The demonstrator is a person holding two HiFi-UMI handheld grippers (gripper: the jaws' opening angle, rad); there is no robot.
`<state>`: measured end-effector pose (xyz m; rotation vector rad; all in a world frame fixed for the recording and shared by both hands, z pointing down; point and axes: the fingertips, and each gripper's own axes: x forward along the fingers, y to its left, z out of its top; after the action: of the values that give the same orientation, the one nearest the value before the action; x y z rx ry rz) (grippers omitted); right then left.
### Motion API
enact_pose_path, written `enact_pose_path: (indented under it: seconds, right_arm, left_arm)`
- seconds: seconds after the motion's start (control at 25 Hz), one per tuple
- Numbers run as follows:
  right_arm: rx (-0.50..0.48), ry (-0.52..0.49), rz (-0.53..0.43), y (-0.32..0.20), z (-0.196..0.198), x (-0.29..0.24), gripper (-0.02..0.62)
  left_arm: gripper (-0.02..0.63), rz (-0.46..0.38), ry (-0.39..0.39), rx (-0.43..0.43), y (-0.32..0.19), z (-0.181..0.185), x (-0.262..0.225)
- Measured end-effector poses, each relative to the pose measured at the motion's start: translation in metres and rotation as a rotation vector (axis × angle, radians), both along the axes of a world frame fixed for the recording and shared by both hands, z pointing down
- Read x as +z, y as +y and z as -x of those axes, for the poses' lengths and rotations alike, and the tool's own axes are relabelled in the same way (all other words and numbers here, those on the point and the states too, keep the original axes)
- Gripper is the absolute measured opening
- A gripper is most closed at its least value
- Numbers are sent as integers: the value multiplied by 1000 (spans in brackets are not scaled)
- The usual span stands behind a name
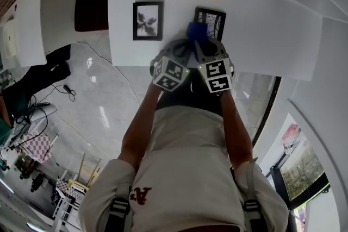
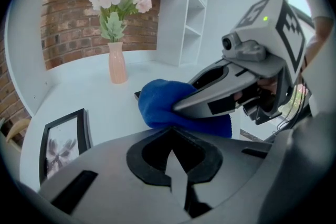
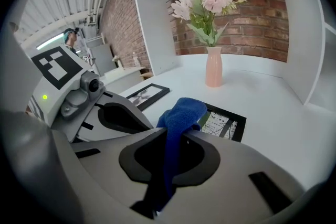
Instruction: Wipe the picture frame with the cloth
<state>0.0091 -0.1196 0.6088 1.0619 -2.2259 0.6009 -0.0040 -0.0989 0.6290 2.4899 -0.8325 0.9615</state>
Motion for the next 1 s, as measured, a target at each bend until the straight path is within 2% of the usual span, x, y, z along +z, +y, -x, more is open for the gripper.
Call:
enact_pose_path:
  seconds: [0.32, 1.0]
  right_arm:
    - [4, 21, 35, -3, -3, 13, 28]
    - [21, 77, 36, -2, -21, 15, 28]
  left_arm:
    - [0, 2, -2, -12, 0, 1, -1]
    - [0, 12, -13, -43, 0, 1, 0]
